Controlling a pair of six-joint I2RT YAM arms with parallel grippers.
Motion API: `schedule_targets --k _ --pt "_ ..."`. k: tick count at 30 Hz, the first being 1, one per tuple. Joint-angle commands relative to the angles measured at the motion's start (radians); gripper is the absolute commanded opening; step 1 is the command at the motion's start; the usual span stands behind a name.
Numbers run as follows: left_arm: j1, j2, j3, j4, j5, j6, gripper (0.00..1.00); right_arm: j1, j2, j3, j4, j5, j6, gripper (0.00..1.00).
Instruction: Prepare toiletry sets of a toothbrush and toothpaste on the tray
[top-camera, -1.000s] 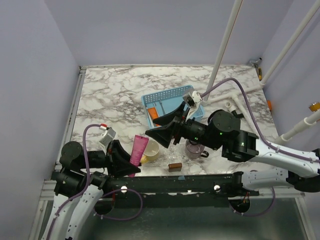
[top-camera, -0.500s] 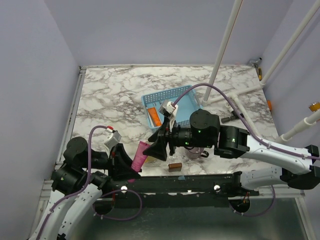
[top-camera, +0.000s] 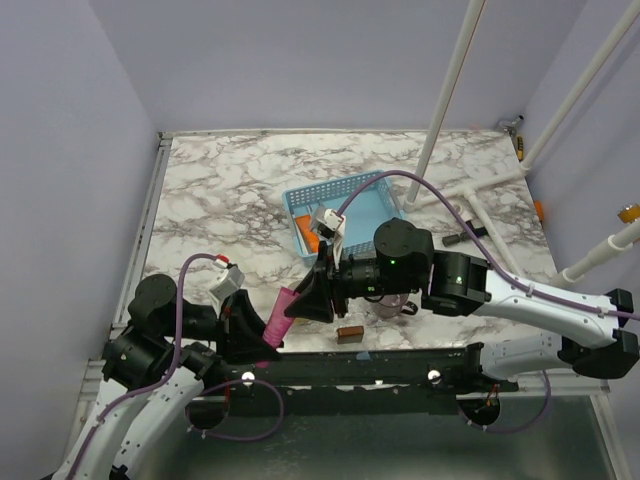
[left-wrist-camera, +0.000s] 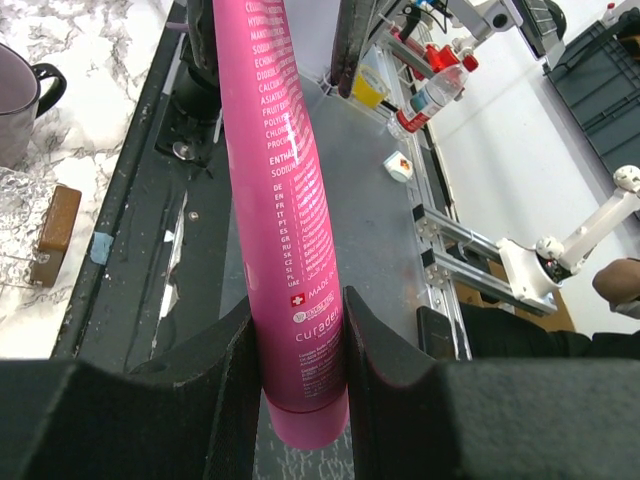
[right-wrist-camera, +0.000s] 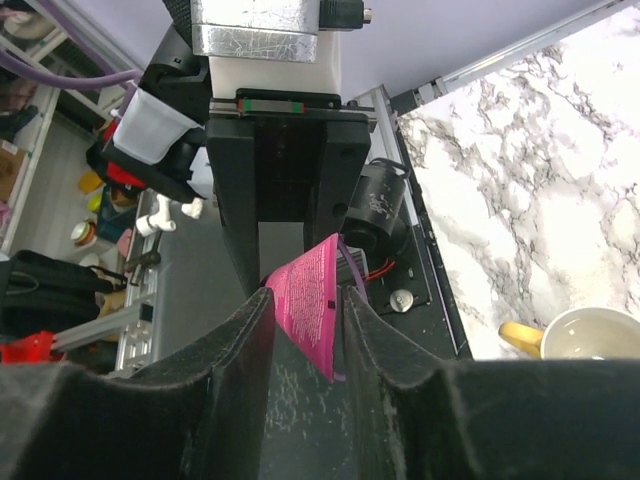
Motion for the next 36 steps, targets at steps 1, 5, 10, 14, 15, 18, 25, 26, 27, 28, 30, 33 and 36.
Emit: schedule_targets --k 1,5,10,14,15,18,25,26,27,28,30,33,36 --pt "-0.017 -0.013 0.026 -0.002 -0.01 0.02 0.0 -0.007 0.013 -0.005 0.038 -0.052 0.011 0.33" --pt "-0.023 -0.013 0.024 -0.003 -0.011 0.022 0.0 -0.009 0.02 -0.003 0.042 -0.065 0.016 0.25" --pt "-0.028 -0.012 0.023 -0.005 -0.016 0.026 0.0 -0.009 0.024 -0.007 0.045 -0.082 0.014 0.01" --pt "-0.029 -0.004 0.02 -0.008 -0.036 0.027 0.07 -0.009 0.016 -0.022 0.054 -0.083 0.012 0.01" --pt "-0.028 0.0 0.018 -0.008 -0.041 0.027 0.17 -0.009 0.013 -0.026 0.054 -0.08 0.01 0.01" --pt "-0.029 0.013 0.021 -0.01 -0.059 0.033 0.37 -0.01 0.002 -0.033 0.045 -0.058 0.003 0.0" --pt "-0.029 0.048 0.055 -0.039 -0.162 0.065 0.85 -0.01 -0.025 -0.024 -0.048 0.034 -0.023 0.0" --pt "-0.029 0.054 0.064 -0.047 -0.193 0.072 0.94 -0.01 -0.028 -0.022 -0.068 0.057 -0.025 0.0" --pt "-0.028 0.06 0.072 -0.062 -0.221 0.085 0.98 -0.011 -0.033 -0.022 -0.087 0.081 -0.026 0.0" --pt "-0.029 0.068 0.086 -0.074 -0.26 0.096 0.99 -0.011 -0.04 -0.022 -0.1 0.104 -0.028 0.0" --pt "-0.029 0.079 0.112 -0.109 -0.361 0.119 0.99 -0.01 -0.056 -0.02 -0.138 0.162 -0.027 0.01" --pt "-0.029 0.083 0.136 -0.14 -0.505 0.146 0.99 -0.01 -0.075 -0.003 -0.212 0.29 -0.027 0.01" --pt "-0.028 0.081 0.137 -0.143 -0.603 0.172 0.99 -0.011 -0.074 0.02 -0.302 0.445 -0.018 0.0"
